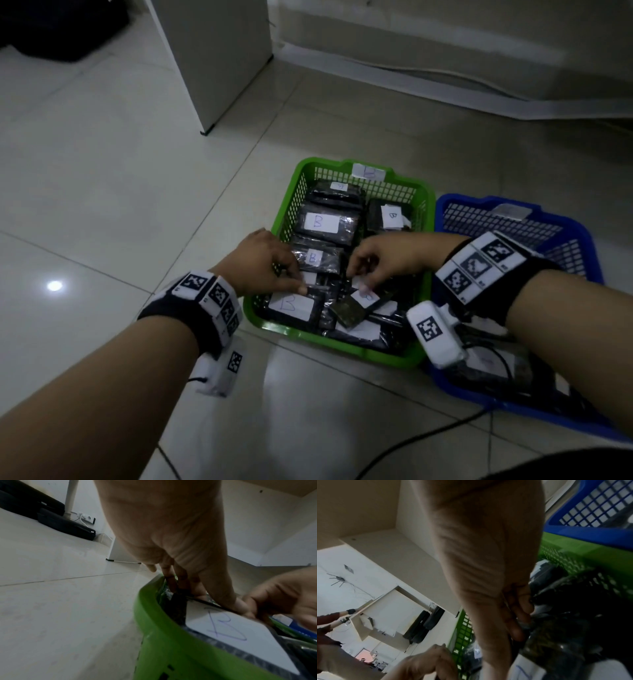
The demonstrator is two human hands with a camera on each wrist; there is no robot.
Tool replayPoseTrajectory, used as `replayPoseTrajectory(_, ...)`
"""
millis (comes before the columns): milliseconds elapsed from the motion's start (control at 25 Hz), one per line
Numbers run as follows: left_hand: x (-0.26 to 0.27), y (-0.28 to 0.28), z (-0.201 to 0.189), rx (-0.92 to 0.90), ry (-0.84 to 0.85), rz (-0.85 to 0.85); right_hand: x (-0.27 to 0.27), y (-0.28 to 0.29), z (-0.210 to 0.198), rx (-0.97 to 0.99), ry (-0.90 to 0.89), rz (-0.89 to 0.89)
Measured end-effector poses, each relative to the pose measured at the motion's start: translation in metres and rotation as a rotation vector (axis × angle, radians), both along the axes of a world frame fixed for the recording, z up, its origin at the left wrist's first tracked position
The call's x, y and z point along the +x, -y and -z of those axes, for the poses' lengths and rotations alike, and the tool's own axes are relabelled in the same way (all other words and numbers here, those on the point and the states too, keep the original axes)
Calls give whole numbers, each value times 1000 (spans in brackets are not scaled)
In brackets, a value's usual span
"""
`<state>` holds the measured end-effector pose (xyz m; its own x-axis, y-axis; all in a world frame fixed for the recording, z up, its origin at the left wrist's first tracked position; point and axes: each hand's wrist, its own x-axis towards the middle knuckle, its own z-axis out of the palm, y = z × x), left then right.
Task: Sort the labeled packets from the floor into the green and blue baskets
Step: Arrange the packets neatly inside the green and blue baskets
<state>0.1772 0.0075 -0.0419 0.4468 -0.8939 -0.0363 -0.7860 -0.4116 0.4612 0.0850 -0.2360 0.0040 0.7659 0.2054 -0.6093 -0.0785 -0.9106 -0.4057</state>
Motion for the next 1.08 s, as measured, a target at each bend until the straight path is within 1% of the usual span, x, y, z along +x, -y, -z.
replayPoseTrajectory(40, -1, 1, 0, 28, -5, -4, -6, -4, -1, -68, -68, -105)
replayPoseTrajectory(80, 0, 2, -1, 63, -14, -16, -10, -10, 1, -129, -75, -173)
replayPoseTrajectory(120, 0, 3, -2, 102, -19, -23, -13, -14, 3, -145, -53, -188)
replayPoseTrajectory(160, 1, 4, -4, 127, -2, -31, -13, -16, 3, -122, -39, -168)
replayPoseTrajectory(240, 1, 5, -4, 85, 77, -96, -8, -12, -4, -27, -16, -55)
replayPoseTrajectory(320, 5, 2, 1, -54, 125, -248, 0, -9, -11, 73, 75, 125)
replayPoseTrajectory(360, 7, -2, 4, -126, 119, -313, 5, -12, -12, 113, 141, 193)
replayPoseTrajectory(400, 9, -5, 6, -169, 99, -345, 10, -17, -11, 121, 195, 229)
replayPoseTrajectory(440, 10, -7, 6, -174, 67, -344, 16, -21, -11, 92, 222, 235)
replayPoseTrajectory(480, 10, -9, 5, -133, 29, -324, 22, -23, -11, 30, 217, 206)
replayPoseTrajectory(560, 2, -11, 2, 41, -35, -266, 33, -20, -16, -106, 172, 147)
replayPoseTrajectory(600, -2, -12, 2, 118, -47, -231, 37, -15, -18, -123, 175, 196)
replayPoseTrajectory(640, -6, -13, 2, 149, -50, -209, 39, -11, -18, -84, 193, 303)
replayPoseTrajectory(720, -8, -14, -1, 114, -85, -219, 36, -13, -10, 144, 233, 567)
replayPoseTrajectory(760, -8, -15, -4, 104, -120, -241, 33, -21, -4, 258, 219, 637)
replayPoseTrajectory(800, -8, -16, -5, 113, -156, -263, 28, -29, 3, 336, 187, 661)
replayPoseTrajectory(840, -8, -17, -6, 138, -161, -273, 23, -38, 11, 371, 159, 651)
replayPoseTrajectory(880, -8, -17, -6, 170, -134, -263, 18, -46, 17, 381, 153, 633)
replayPoseTrajectory(960, -11, -17, -6, 212, -85, -228, 11, -53, 25, 380, 189, 659)
replayPoseTrajectory(1080, -12, -14, -12, 211, -146, -218, 12, -43, 27, 409, 266, 761)
